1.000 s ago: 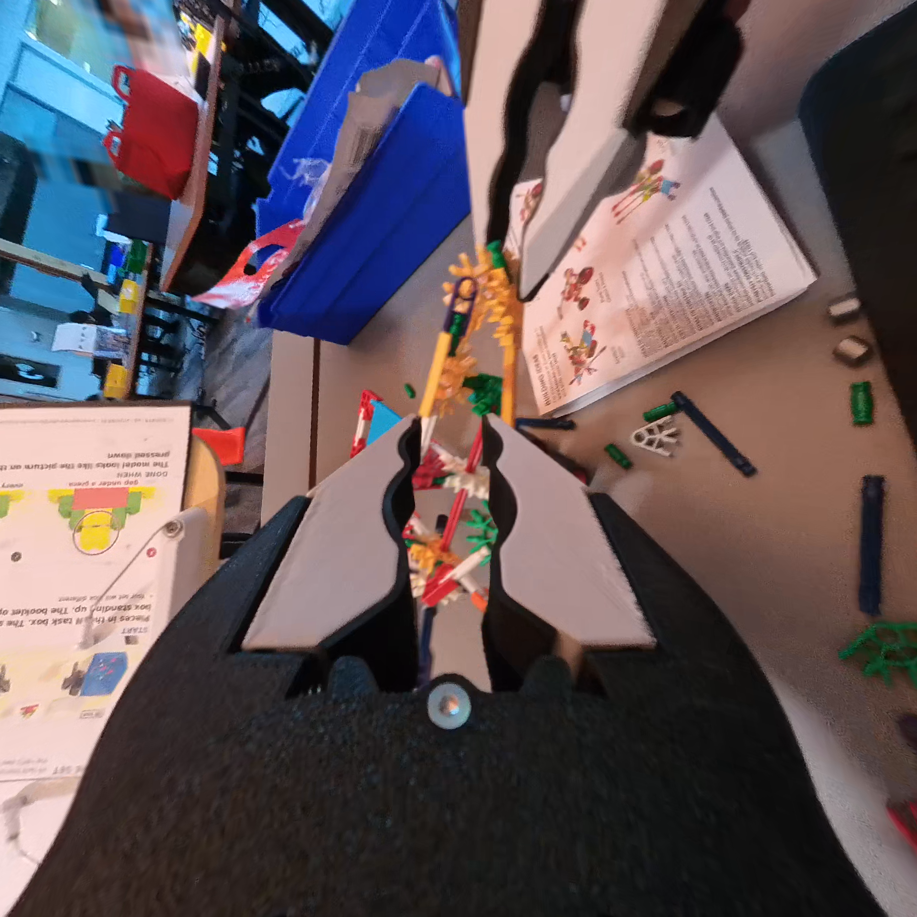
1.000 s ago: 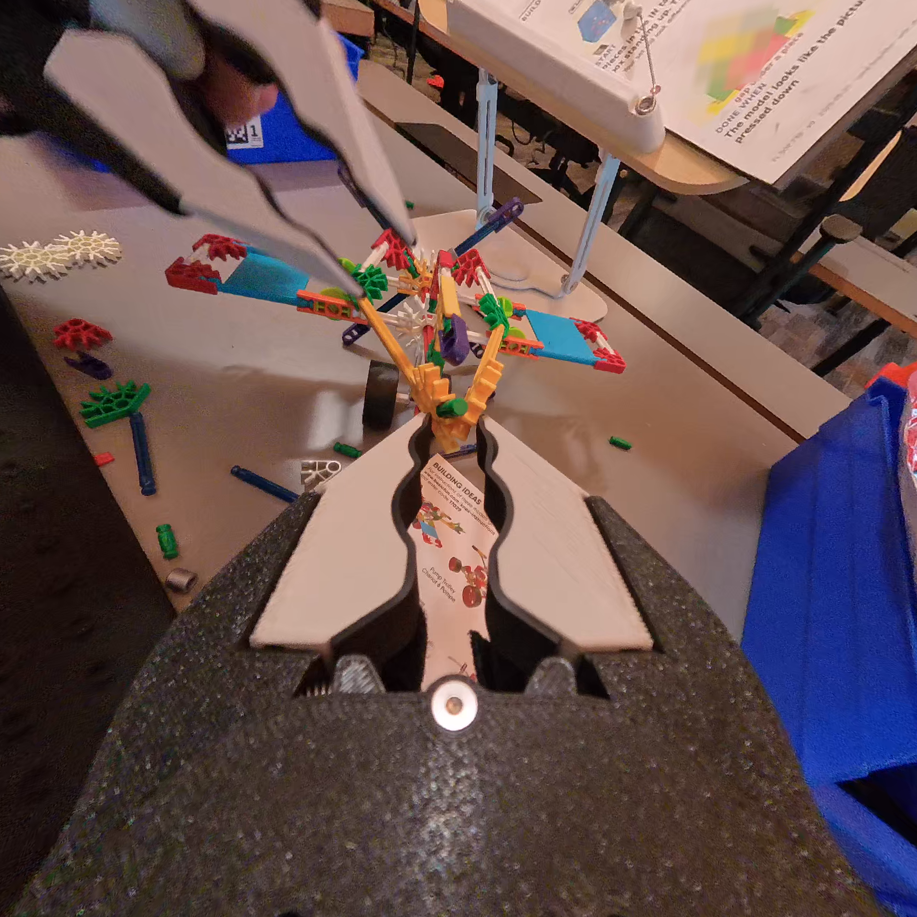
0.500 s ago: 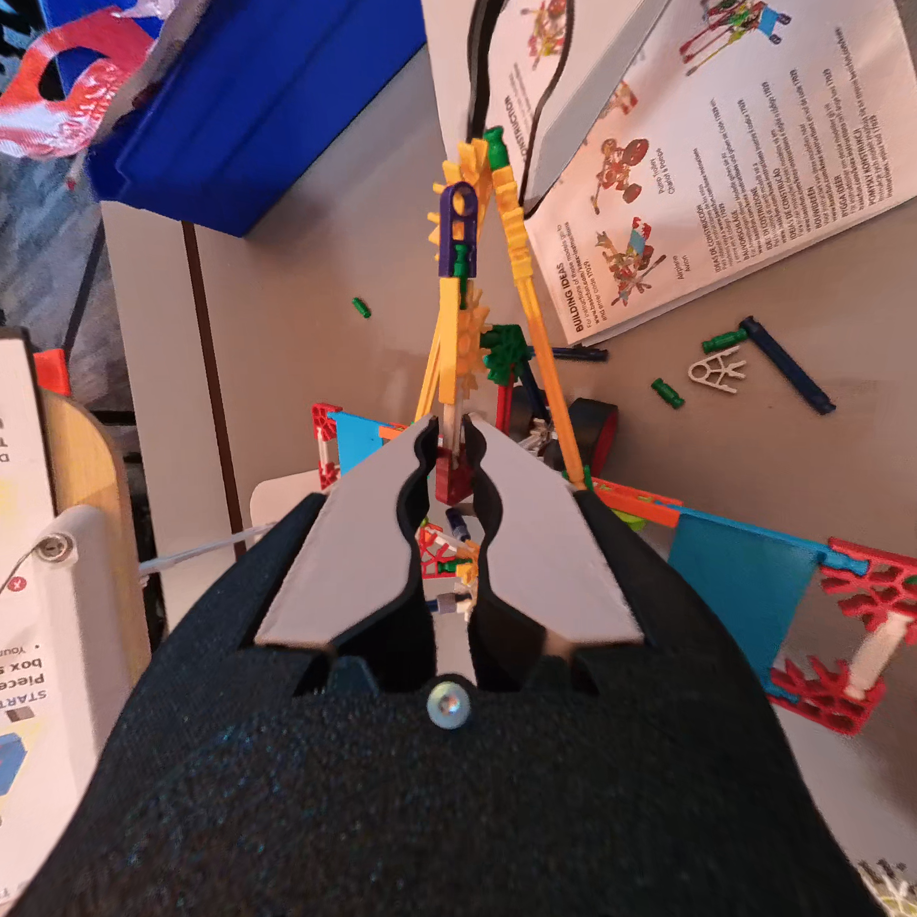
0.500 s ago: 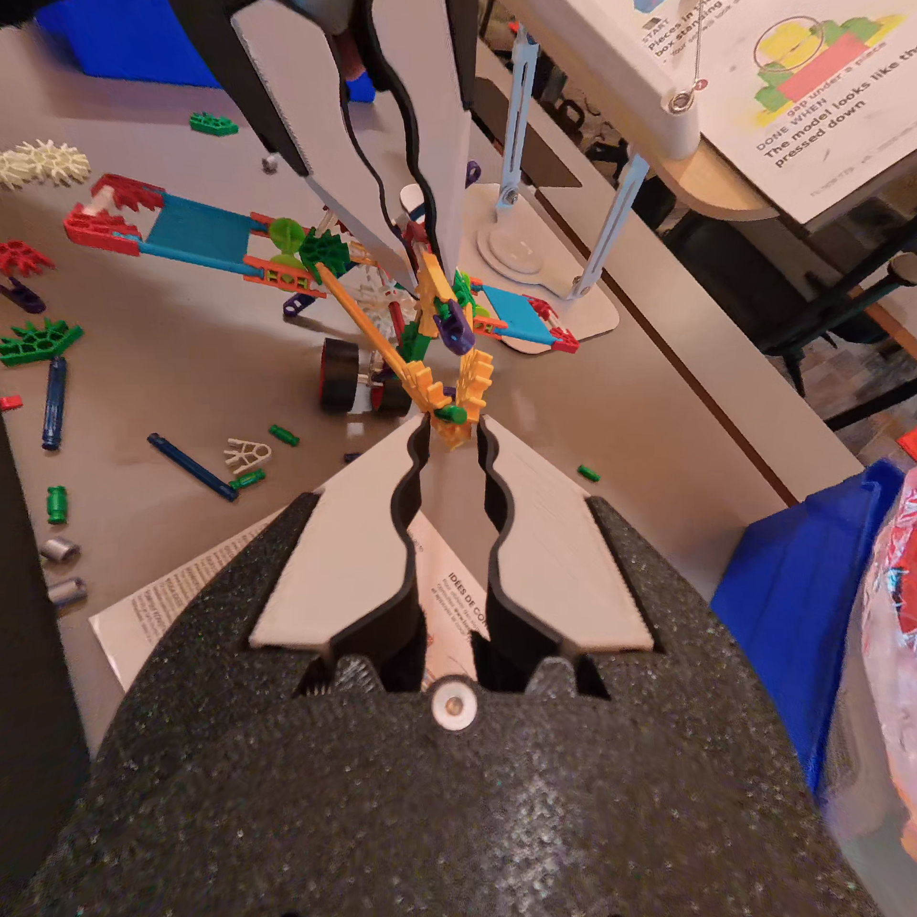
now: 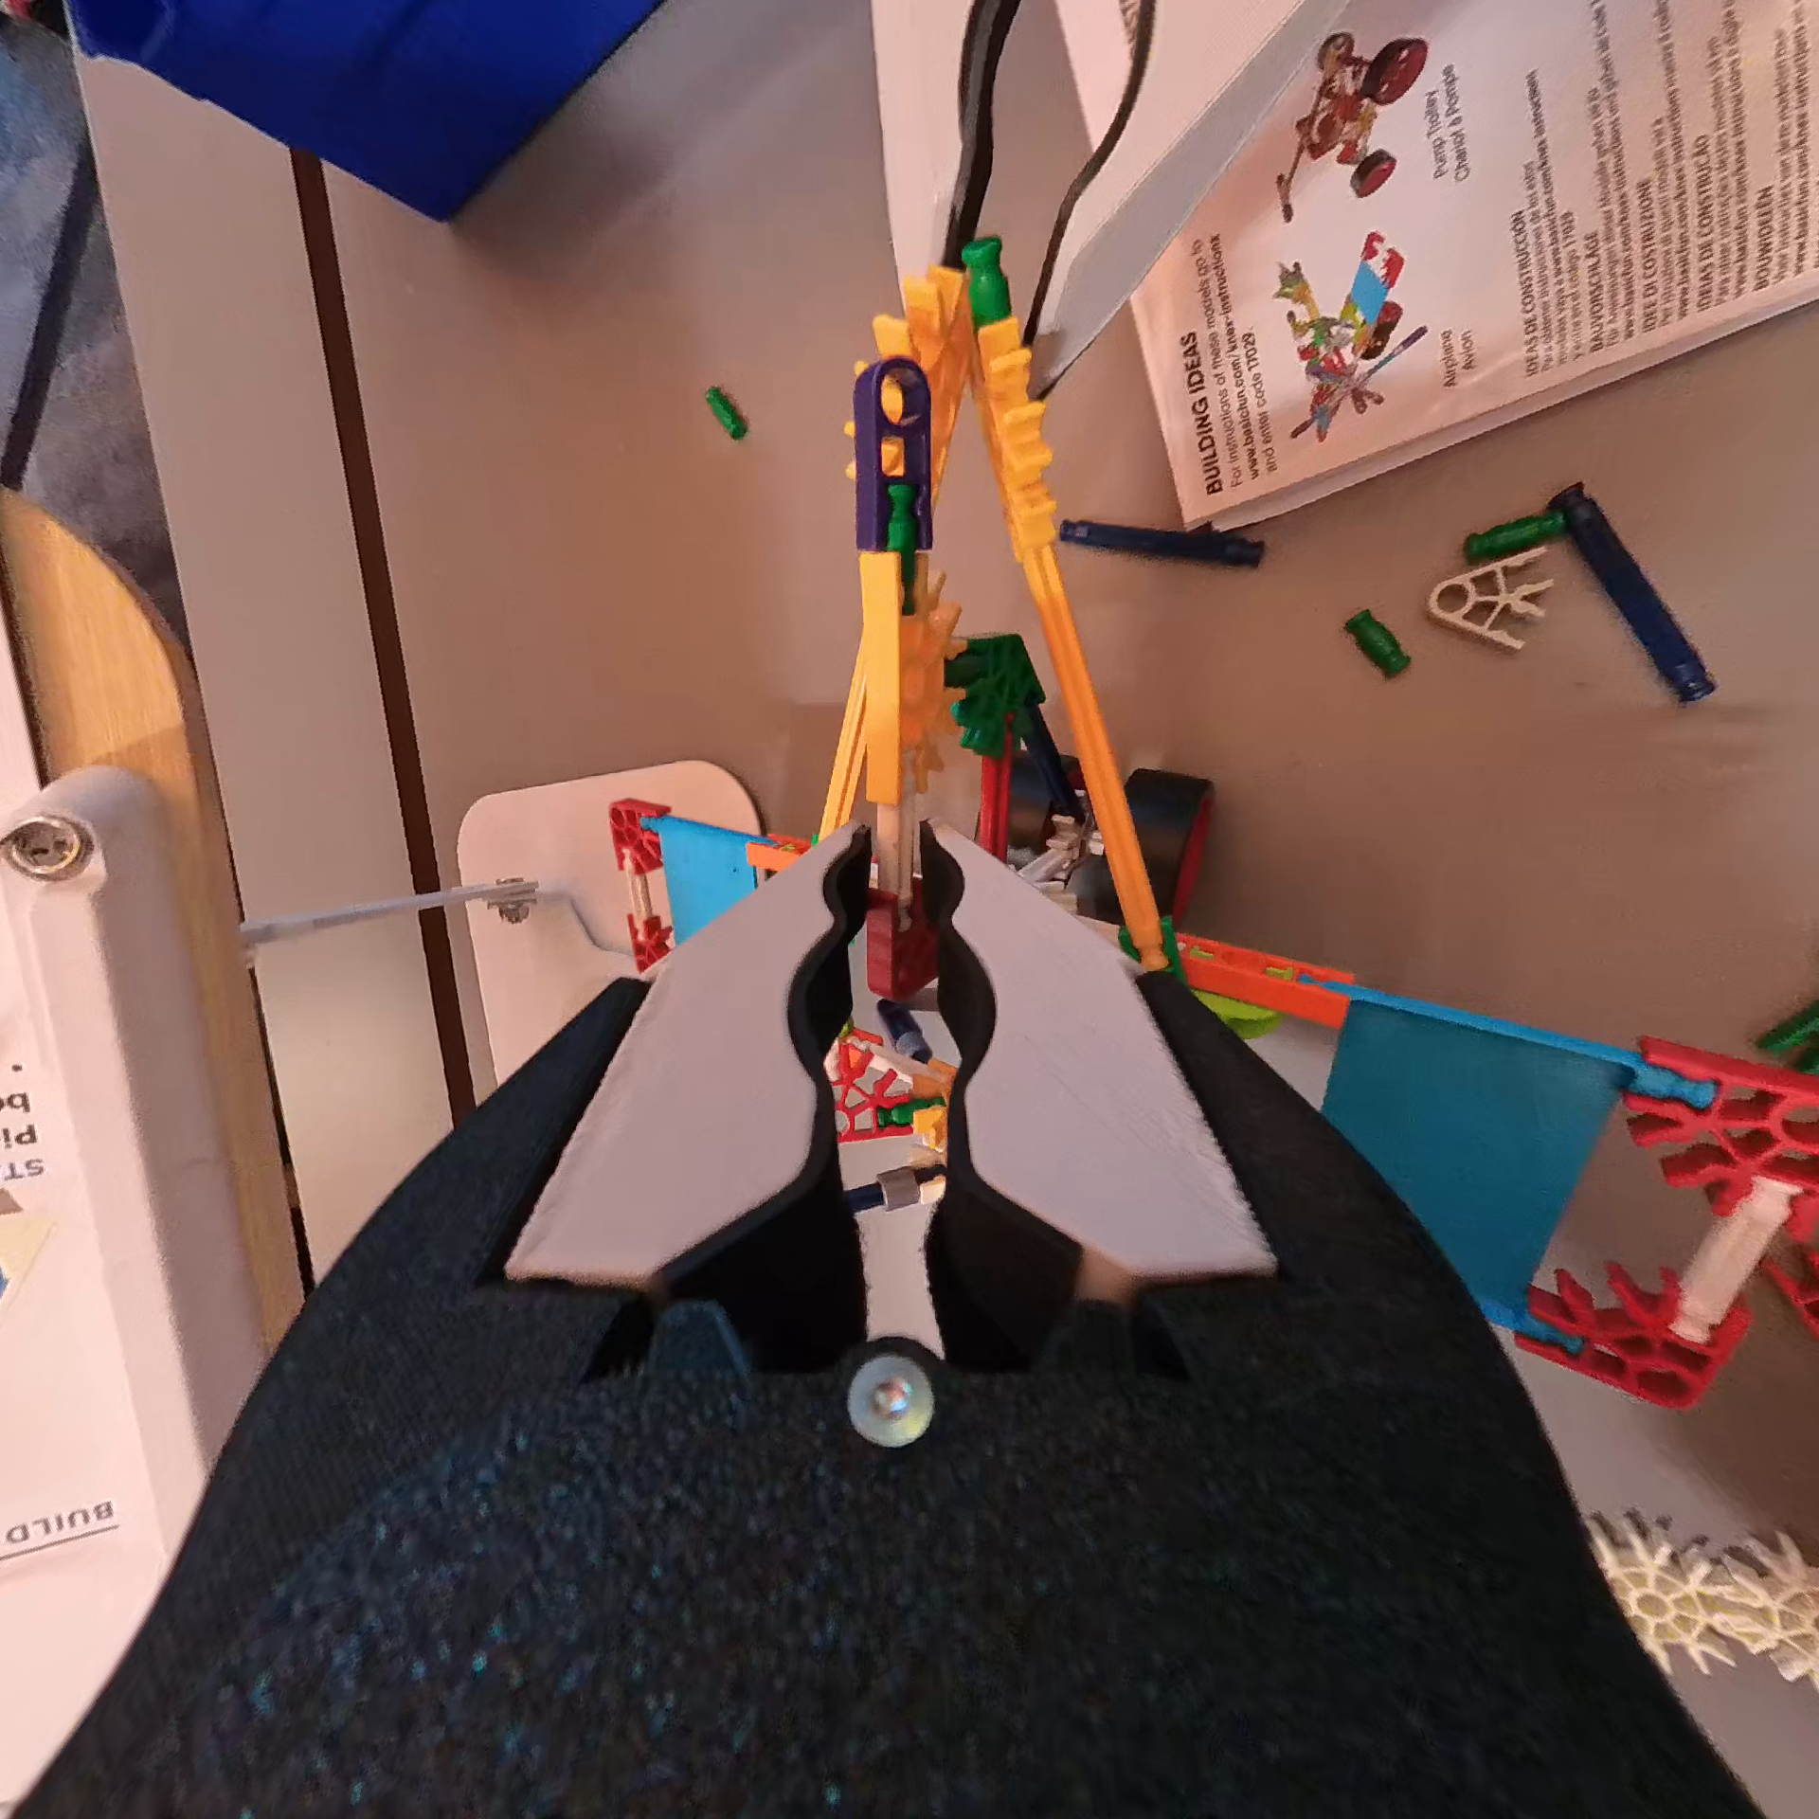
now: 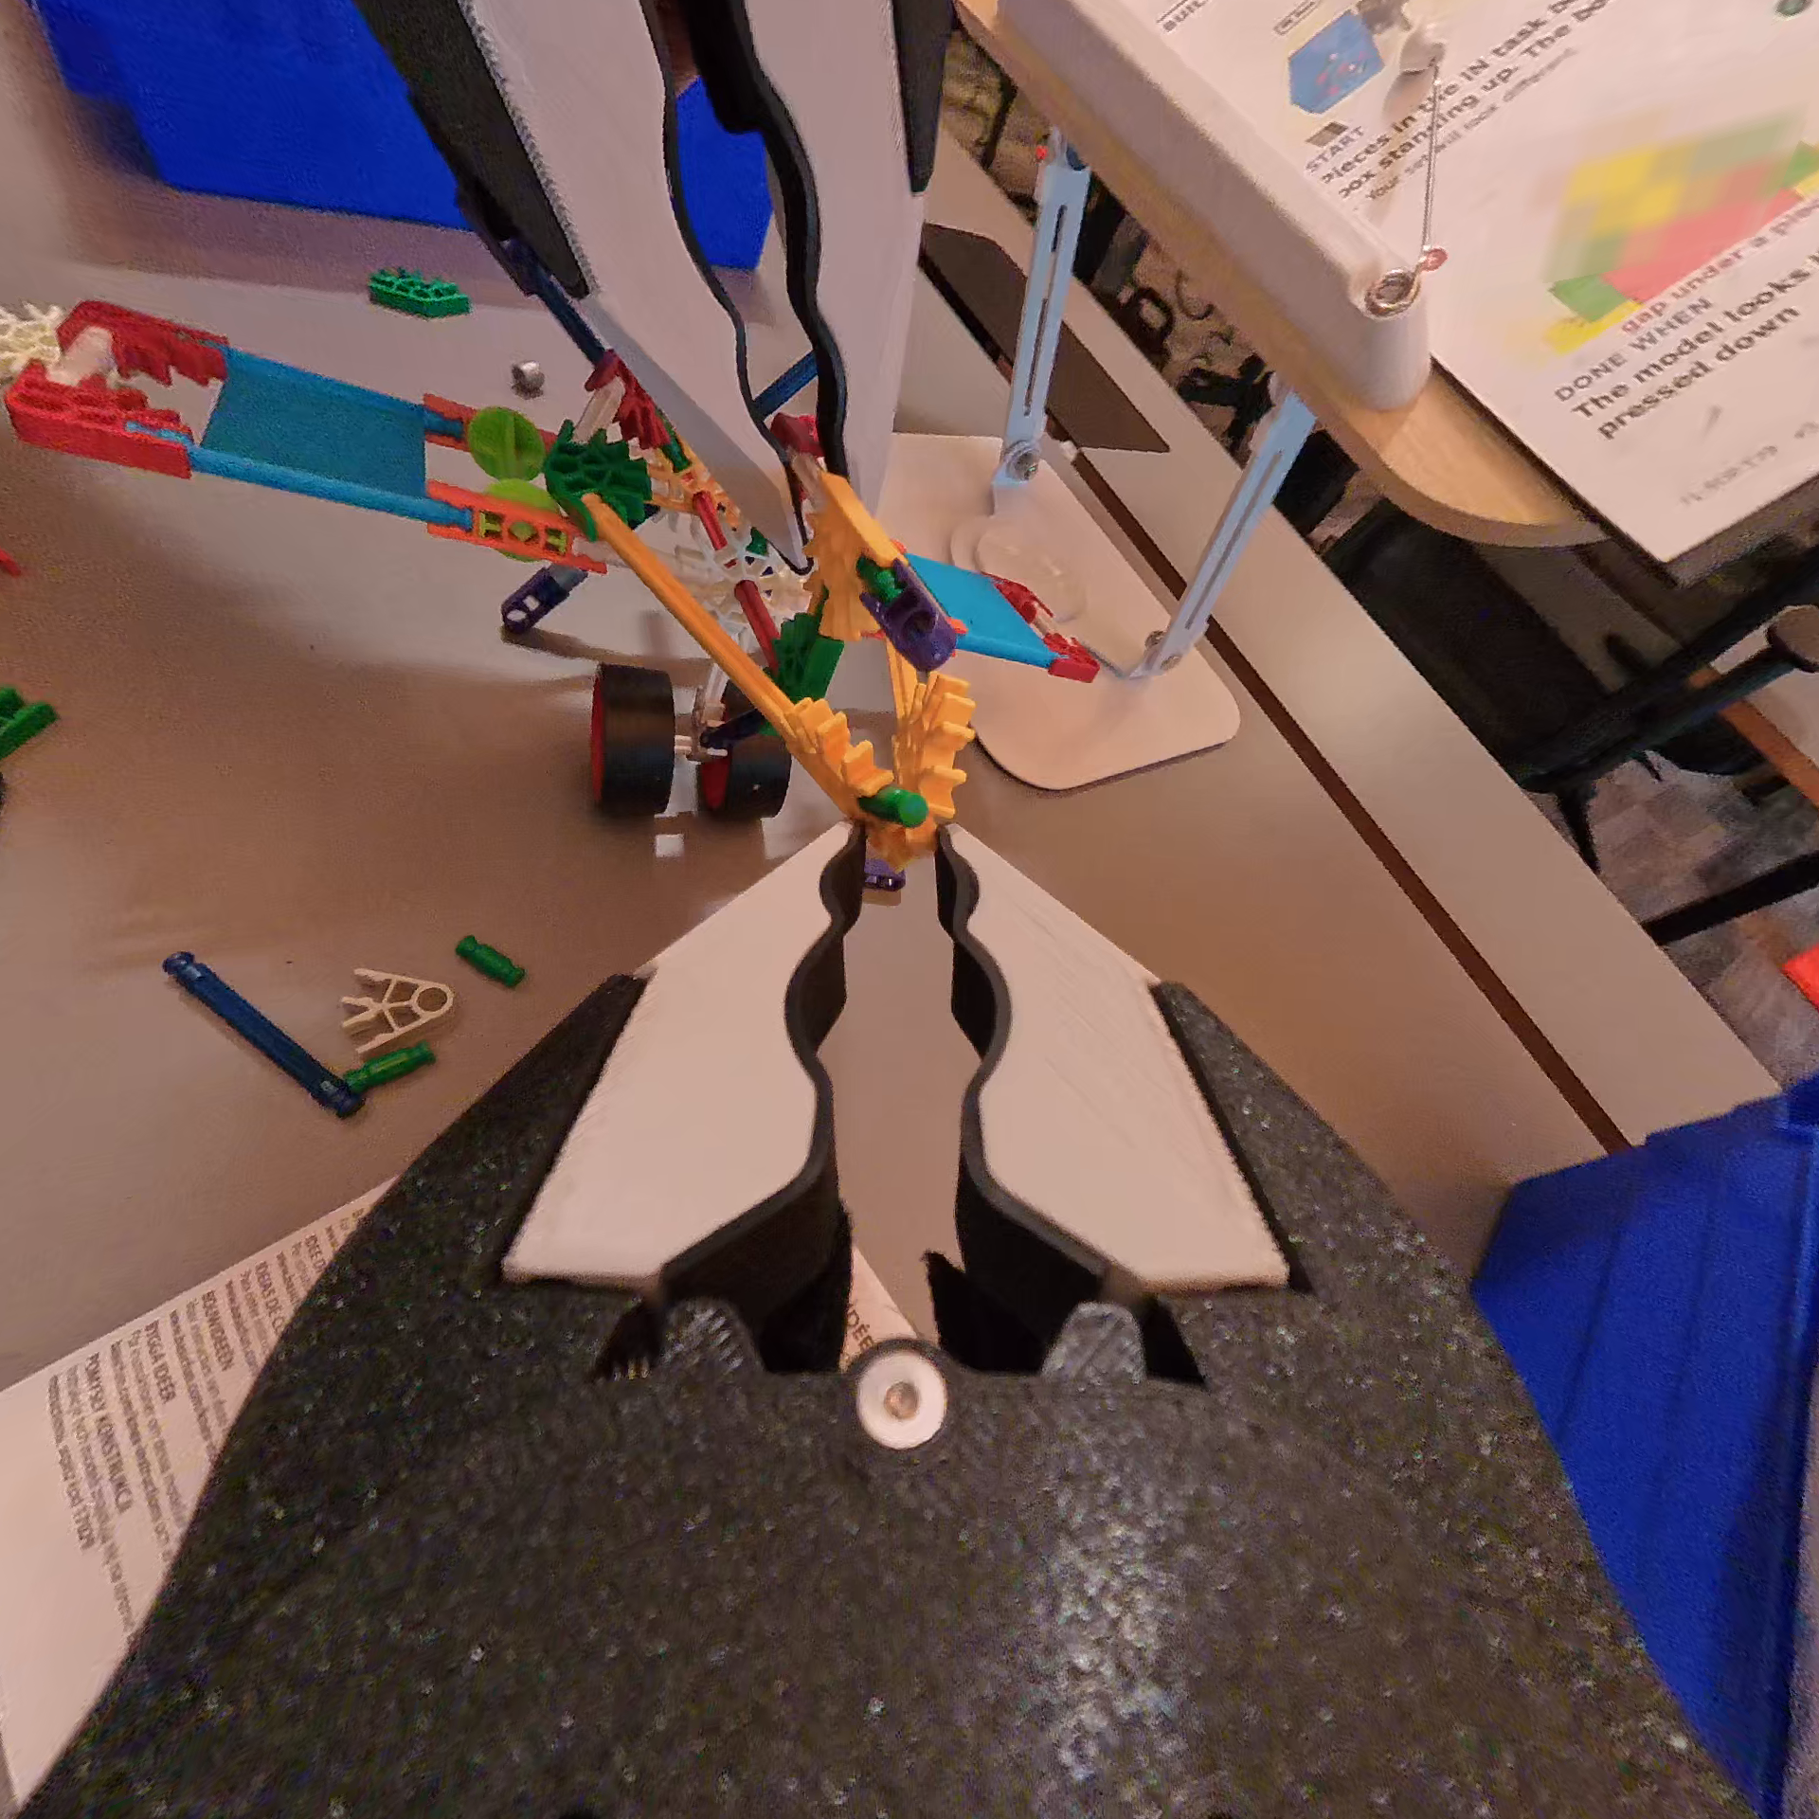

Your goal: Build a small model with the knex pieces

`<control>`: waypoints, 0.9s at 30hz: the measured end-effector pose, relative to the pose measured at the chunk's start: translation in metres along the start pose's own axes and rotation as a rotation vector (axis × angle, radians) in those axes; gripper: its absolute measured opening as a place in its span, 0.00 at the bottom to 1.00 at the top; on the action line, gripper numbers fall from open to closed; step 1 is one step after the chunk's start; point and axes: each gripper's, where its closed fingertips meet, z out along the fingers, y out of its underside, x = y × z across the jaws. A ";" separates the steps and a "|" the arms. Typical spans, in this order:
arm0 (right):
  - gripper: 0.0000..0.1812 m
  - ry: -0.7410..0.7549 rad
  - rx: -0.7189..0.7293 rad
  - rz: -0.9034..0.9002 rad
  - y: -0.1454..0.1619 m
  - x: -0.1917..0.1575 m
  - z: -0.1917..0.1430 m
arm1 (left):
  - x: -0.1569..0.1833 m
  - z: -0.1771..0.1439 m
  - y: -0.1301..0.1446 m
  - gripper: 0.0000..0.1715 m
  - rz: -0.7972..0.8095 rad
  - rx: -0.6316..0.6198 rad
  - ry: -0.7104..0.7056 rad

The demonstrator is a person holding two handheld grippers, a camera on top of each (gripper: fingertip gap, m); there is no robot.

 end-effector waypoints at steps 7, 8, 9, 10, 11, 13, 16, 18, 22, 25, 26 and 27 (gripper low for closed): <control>0.08 -0.048 -0.005 -0.006 0.006 0.000 0.011 | -0.005 0.000 0.006 0.05 -0.038 -0.005 -0.008; 0.08 -0.052 -0.005 -0.009 0.007 -0.001 0.012 | -0.005 -0.001 0.006 0.05 -0.041 -0.004 -0.004; 0.08 -0.056 -0.009 -0.010 0.008 -0.003 0.013 | -0.004 -0.001 0.007 0.05 -0.047 -0.004 0.002; 0.07 -0.059 -0.018 -0.019 0.010 -0.004 0.014 | -0.005 -0.001 0.007 0.05 -0.055 -0.005 0.005; 0.08 -0.053 -0.023 -0.031 0.011 -0.004 0.015 | -0.005 -0.001 0.007 0.05 -0.063 -0.005 0.006; 0.08 -0.060 -0.032 -0.032 0.012 -0.005 0.016 | -0.006 0.000 0.008 0.05 -0.064 -0.006 0.000; 0.08 -0.043 -0.041 -0.046 0.015 -0.004 0.018 | -0.006 0.000 0.007 0.05 -0.067 -0.005 0.001; 0.08 -0.038 -0.027 -0.031 0.013 -0.003 0.018 | -0.007 0.000 0.008 0.05 -0.065 -0.012 -0.006; 0.07 -0.066 -0.042 -0.026 0.016 -0.008 0.018 | -0.006 -0.001 0.008 0.05 -0.069 -0.012 -0.006; 0.08 -0.038 -0.073 -0.059 0.021 -0.008 0.020 | -0.005 0.000 0.007 0.05 -0.070 -0.015 -0.007; 0.08 -0.036 -0.067 -0.049 0.020 -0.007 0.019 | -0.005 0.000 0.007 0.05 -0.070 -0.015 -0.008; 0.08 -0.039 -0.056 -0.040 0.019 -0.006 0.018 | -0.005 0.000 0.007 0.05 -0.069 -0.015 -0.007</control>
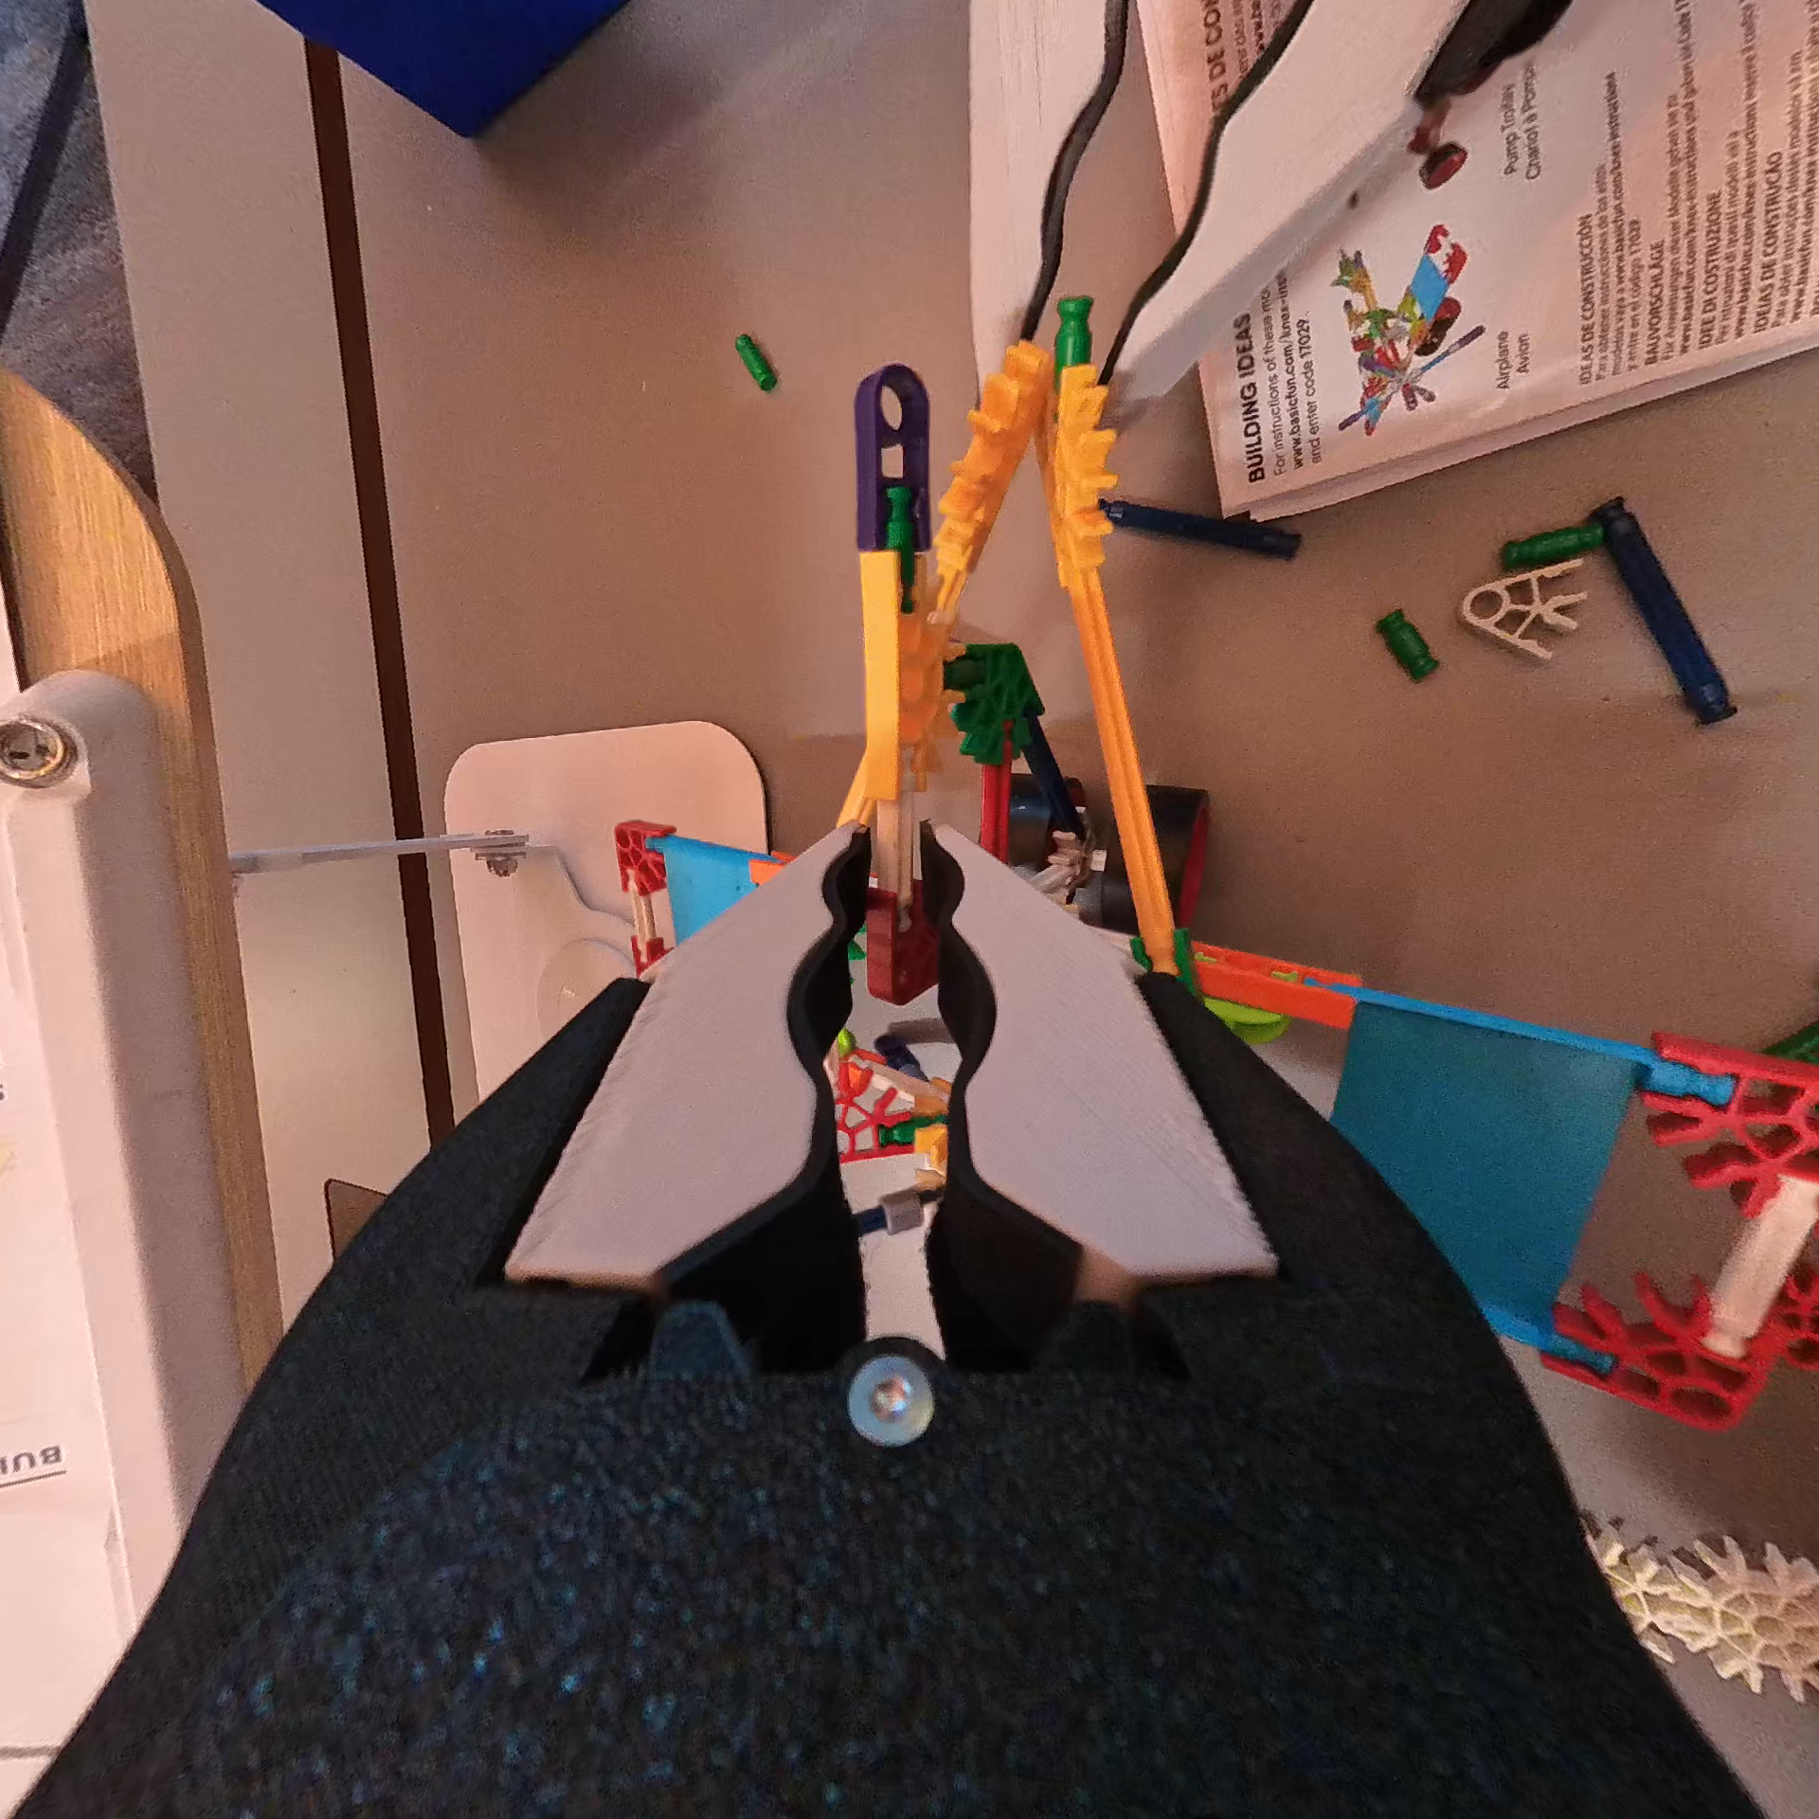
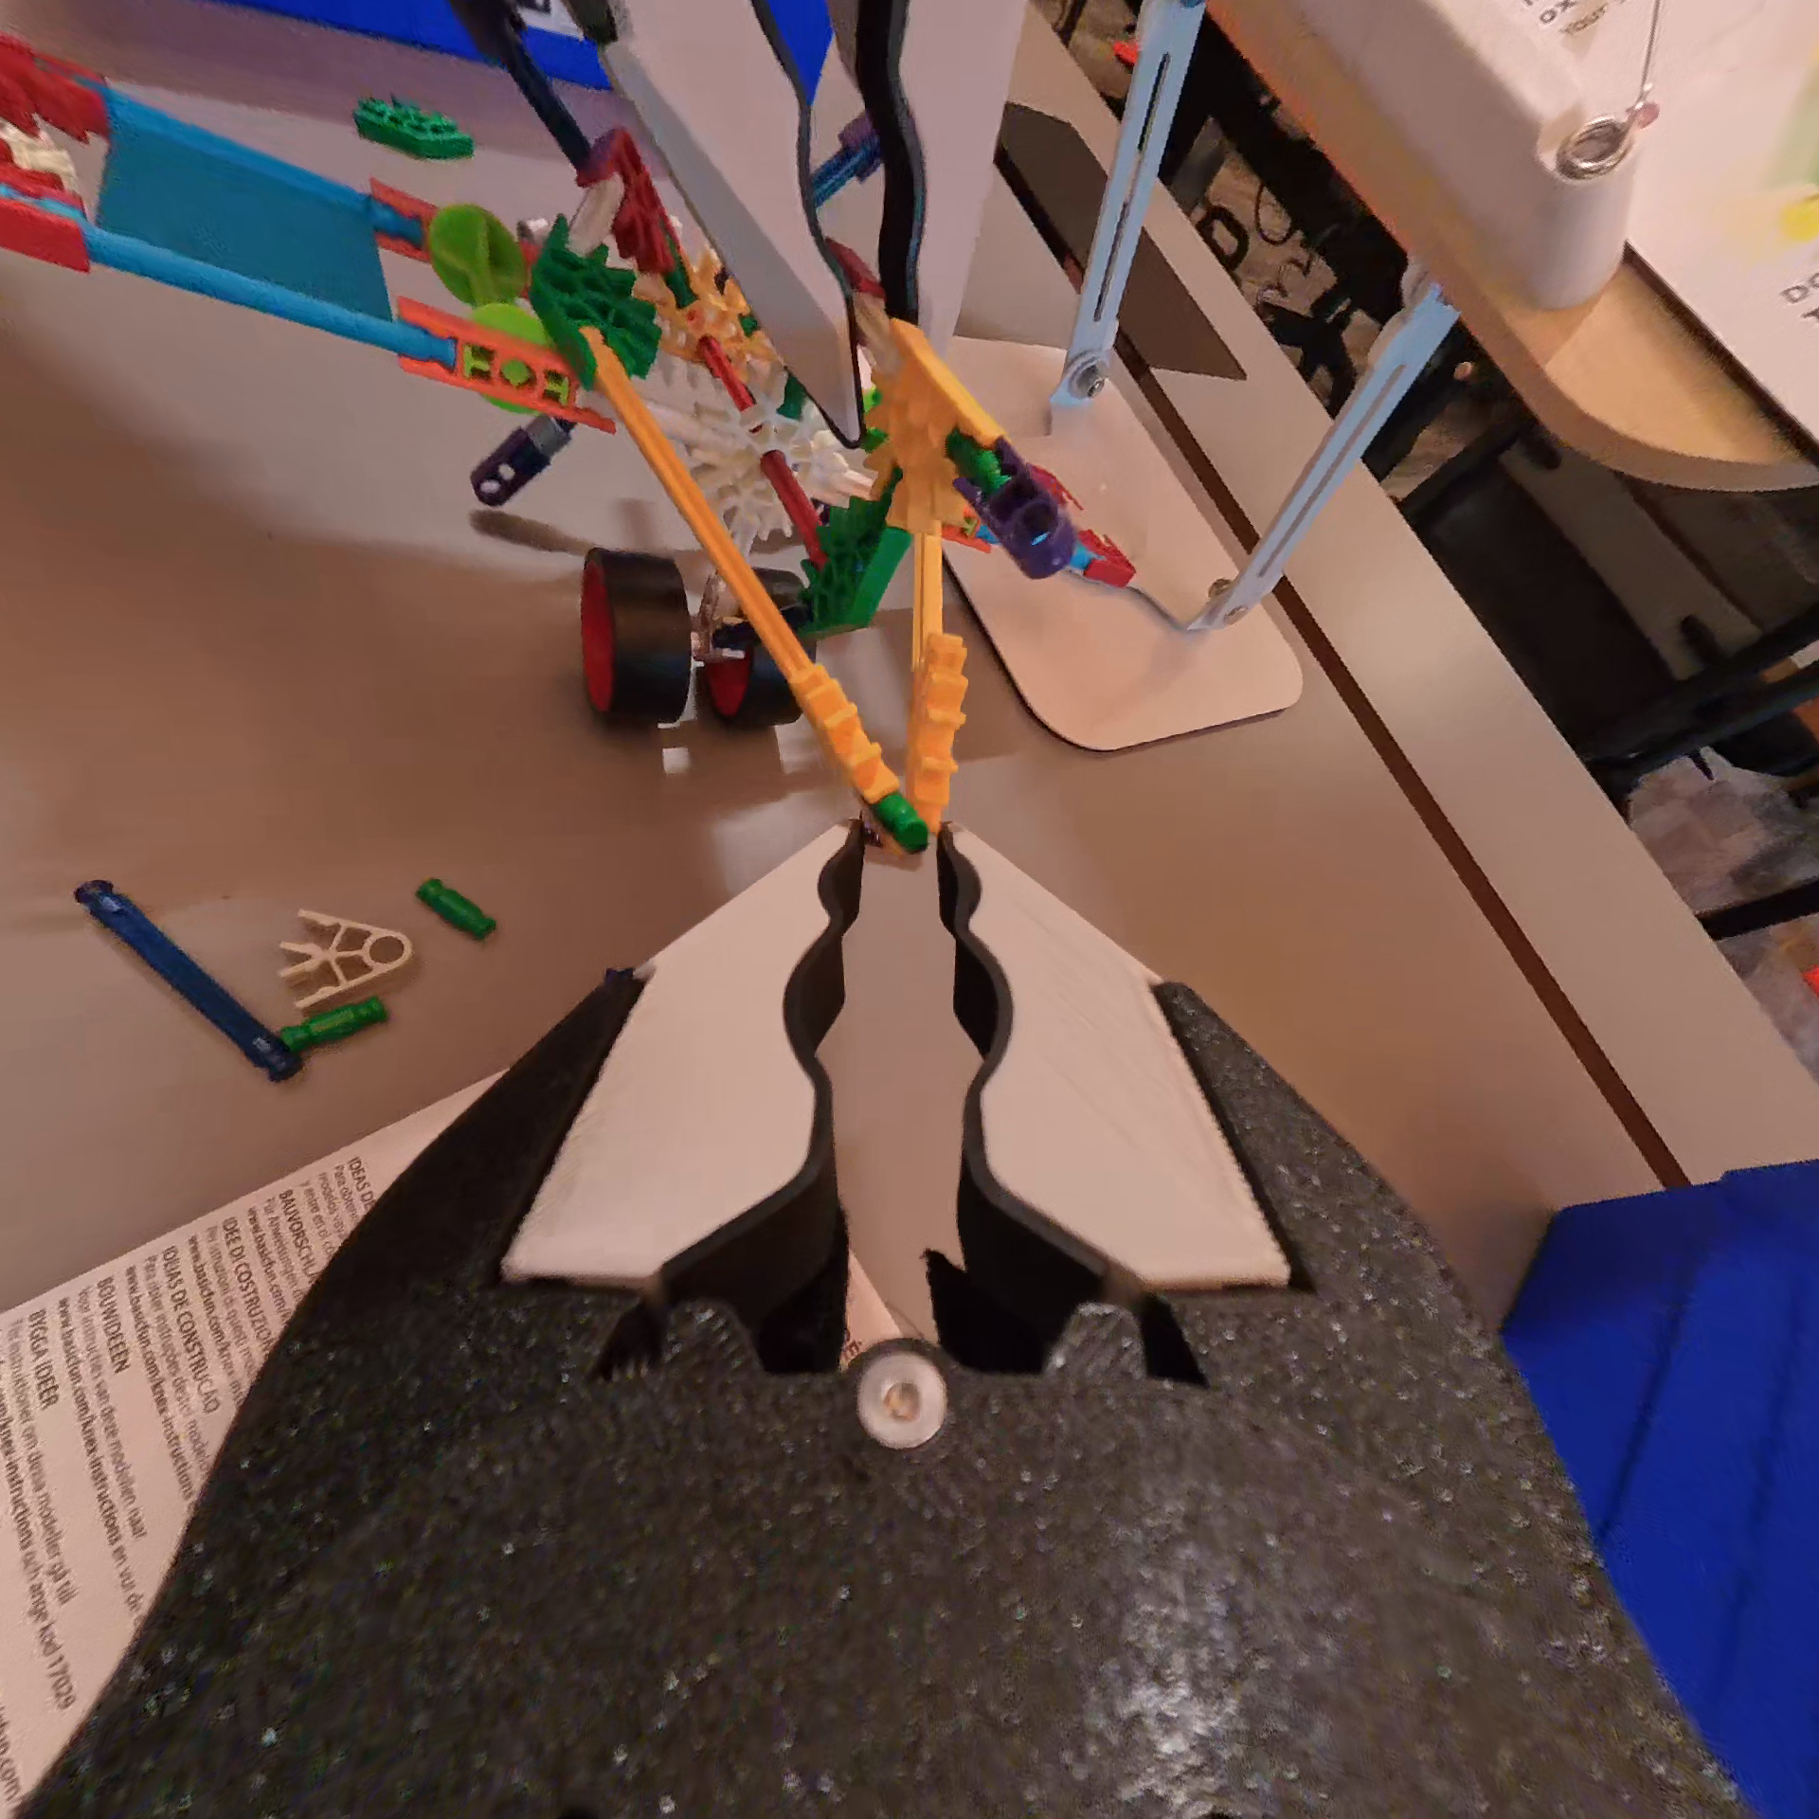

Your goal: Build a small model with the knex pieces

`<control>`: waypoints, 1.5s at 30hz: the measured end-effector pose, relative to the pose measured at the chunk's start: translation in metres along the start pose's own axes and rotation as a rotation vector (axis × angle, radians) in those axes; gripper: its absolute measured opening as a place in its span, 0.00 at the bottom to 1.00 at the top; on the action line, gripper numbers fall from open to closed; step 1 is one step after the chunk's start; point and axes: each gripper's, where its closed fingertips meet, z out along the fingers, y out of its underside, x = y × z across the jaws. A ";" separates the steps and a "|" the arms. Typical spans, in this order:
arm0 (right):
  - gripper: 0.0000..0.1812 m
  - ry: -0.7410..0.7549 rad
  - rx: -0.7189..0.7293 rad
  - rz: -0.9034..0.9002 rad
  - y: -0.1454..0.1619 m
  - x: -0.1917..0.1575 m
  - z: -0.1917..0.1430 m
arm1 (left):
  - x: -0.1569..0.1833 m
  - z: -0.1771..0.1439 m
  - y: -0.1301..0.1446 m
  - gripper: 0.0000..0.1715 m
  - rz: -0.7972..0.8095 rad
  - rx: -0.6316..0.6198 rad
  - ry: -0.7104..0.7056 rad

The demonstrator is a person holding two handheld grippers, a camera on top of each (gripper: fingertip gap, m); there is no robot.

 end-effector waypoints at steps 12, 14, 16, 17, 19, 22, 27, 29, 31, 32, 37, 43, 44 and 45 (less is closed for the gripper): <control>0.14 -0.085 0.180 0.104 -0.028 -0.001 -0.008 | 0.001 0.001 -0.001 0.05 0.012 -0.005 0.000; 0.13 -0.100 0.191 0.132 -0.029 -0.001 -0.008 | -0.001 0.001 0.002 0.06 0.011 -0.015 -0.009; 0.12 -0.127 0.190 0.168 -0.028 -0.001 -0.008 | 0.000 0.001 0.001 0.05 0.008 -0.006 -0.002; 0.12 -0.142 0.187 0.203 -0.028 0.000 -0.008 | 0.000 0.001 0.000 0.05 0.010 -0.003 0.001; 0.12 -0.181 0.192 0.273 -0.029 0.000 -0.009 | 0.001 0.001 0.000 0.05 0.012 -0.003 0.001; 0.11 -0.241 0.171 0.424 -0.026 0.003 -0.007 | 0.000 0.002 0.000 0.05 0.010 -0.008 -0.004; 0.11 -0.299 0.186 0.561 -0.026 0.007 -0.007 | 0.002 0.002 -0.002 0.05 0.002 -0.002 0.008; 0.12 -0.276 0.202 0.551 -0.031 0.009 -0.008 | 0.002 0.003 -0.001 0.05 0.001 -0.009 0.012; 0.13 -0.249 0.221 0.508 -0.034 0.011 -0.010 | 0.006 0.004 0.000 0.05 0.000 -0.014 0.032; 0.13 -0.239 0.227 0.484 -0.034 0.012 -0.012 | 0.006 0.005 0.001 0.05 0.000 -0.019 0.033; 0.16 -0.129 0.170 0.337 -0.022 0.017 -0.013 | 0.008 0.009 0.002 0.04 0.001 -0.029 0.043; 0.16 -0.100 0.157 0.235 -0.022 0.009 -0.012 | 0.005 0.004 -0.003 0.06 -0.006 0.010 0.031; 0.16 -0.100 0.149 0.235 -0.020 0.009 -0.011 | 0.005 0.003 -0.004 0.06 -0.006 0.015 0.031; 0.16 -0.099 0.144 0.237 -0.019 0.009 -0.010 | 0.005 0.003 -0.006 0.06 -0.005 0.023 0.032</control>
